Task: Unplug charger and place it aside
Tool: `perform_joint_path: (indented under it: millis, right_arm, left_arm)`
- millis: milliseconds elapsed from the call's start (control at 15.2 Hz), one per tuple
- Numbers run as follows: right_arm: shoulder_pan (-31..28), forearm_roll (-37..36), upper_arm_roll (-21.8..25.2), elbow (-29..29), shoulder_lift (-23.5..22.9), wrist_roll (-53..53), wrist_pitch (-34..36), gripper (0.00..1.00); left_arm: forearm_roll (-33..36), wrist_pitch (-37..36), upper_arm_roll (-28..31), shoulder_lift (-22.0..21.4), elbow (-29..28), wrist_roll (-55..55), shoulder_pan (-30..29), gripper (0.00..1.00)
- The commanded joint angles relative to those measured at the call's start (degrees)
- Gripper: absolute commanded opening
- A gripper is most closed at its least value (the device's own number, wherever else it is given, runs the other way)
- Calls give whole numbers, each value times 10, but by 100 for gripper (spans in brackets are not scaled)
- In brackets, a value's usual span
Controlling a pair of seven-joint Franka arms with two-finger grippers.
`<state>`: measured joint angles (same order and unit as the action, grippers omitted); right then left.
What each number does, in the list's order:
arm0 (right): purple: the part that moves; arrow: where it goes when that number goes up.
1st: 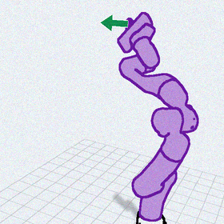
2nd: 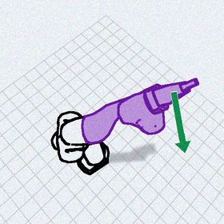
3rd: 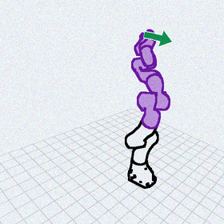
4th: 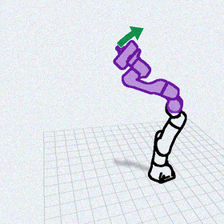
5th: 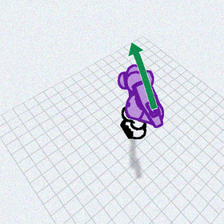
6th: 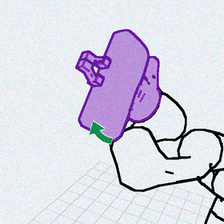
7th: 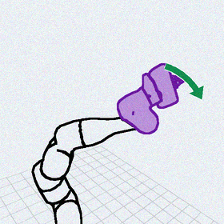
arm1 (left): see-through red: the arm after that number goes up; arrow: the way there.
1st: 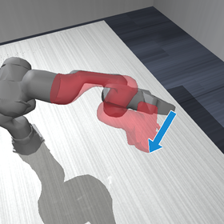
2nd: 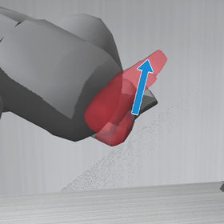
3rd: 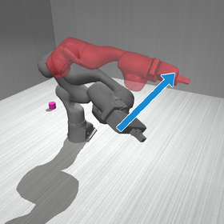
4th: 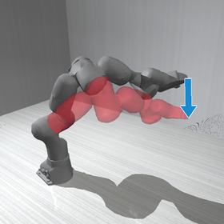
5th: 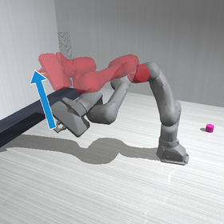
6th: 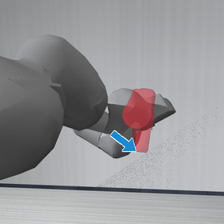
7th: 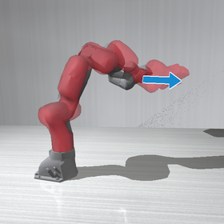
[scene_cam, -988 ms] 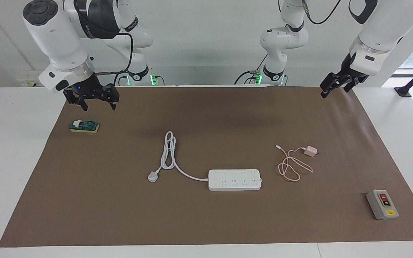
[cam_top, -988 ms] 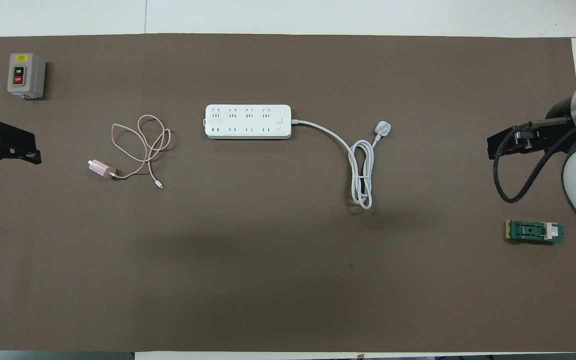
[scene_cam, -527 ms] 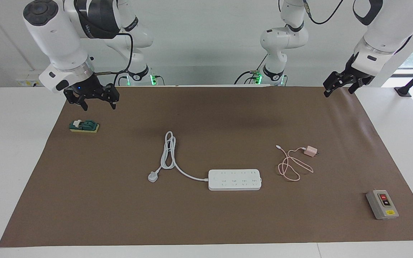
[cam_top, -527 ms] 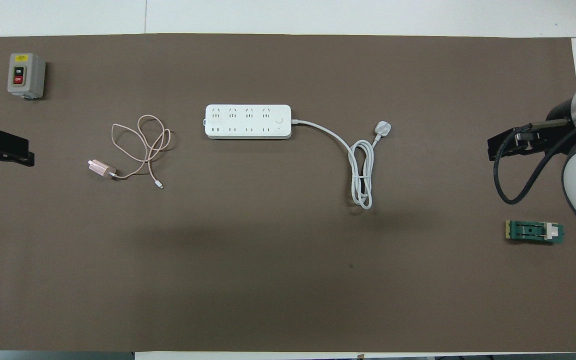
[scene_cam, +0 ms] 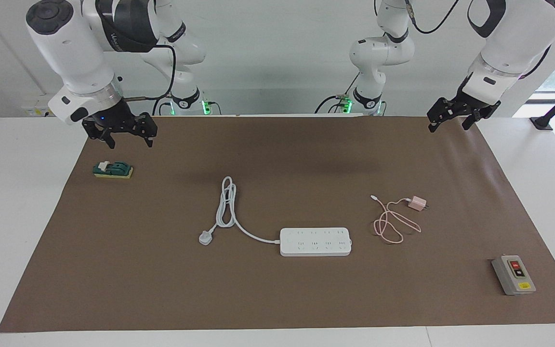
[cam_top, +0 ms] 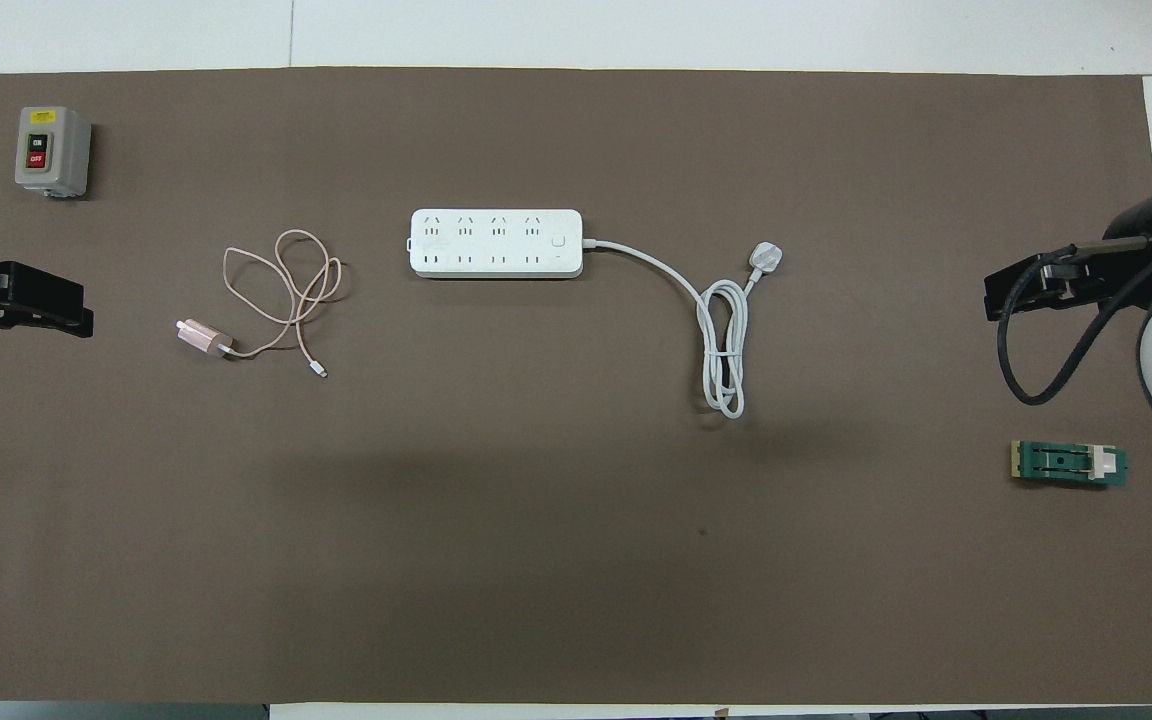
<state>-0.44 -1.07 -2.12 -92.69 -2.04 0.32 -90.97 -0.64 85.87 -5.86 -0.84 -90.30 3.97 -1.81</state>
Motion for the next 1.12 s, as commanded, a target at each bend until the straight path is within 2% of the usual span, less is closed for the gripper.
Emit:
perform_joint_path:
  millis: [0, 66, 1054]
  right_arm:
    - [-11, -5, -5, -18, 14, 8, -11, 100]
    - [-12, -5, -5, -18, 14, 6, -11, 100]
    - [-13, -5, -5, -18, 14, 6, -10, 100]
  left_arm:
    - [-15, -7, 5, -2, 1, -5, 8, 100]
    - [-15, -6, 7, -3, 0, -5, 21, 100]
    - [-13, 0, 10, 10, 1, -6, 13, 100]
